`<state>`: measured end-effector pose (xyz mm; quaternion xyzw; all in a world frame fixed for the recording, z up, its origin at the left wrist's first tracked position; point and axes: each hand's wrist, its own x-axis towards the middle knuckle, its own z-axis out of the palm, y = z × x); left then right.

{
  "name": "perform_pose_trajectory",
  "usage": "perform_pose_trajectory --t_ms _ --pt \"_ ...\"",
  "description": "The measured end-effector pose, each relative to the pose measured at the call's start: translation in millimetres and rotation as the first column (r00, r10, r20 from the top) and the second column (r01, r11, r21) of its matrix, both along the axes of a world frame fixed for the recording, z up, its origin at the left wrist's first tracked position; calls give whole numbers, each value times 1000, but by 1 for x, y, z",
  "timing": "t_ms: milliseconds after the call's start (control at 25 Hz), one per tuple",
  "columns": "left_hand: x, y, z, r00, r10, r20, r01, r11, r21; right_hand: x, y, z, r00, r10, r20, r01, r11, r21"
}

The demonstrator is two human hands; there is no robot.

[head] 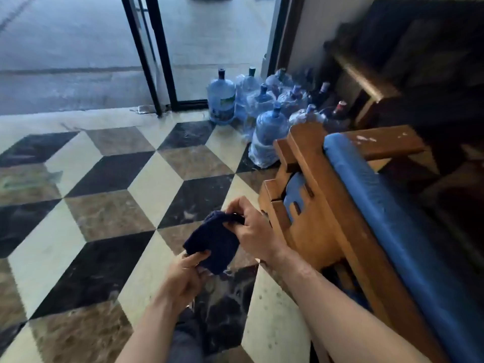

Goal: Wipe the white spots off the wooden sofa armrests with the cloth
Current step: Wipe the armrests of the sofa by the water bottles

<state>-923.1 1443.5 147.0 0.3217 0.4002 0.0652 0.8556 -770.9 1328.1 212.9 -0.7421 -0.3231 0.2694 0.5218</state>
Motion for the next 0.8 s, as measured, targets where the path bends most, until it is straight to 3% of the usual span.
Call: perform_pose_trajectory --t_ms 160,320,400,560,720,800 --pt "116 106 4 982 -189 20 189 982 5 86 80 10 983 -185 -18 185 982 33" --pt "237 183 34 949 -313 -36 313 925 214 167 128 18 862 -504 -65 504 863 -3" --pt "313 209 39 916 -397 -52 386 839 384 217 144 8 741 -669 -61 666 744 -56" --pt "458 224 30 831 -541 -130 500 623 601 319 157 -34 575 -818 5 813 570 -120" --pt "594 225 -11 745 -598 -296 617 448 647 425 168 -78 494 -869 24 855 481 -196" --pt "656 221 -34 645 -666 -376 718 358 597 470 173 -88 430 -902 34 875 407 -264"
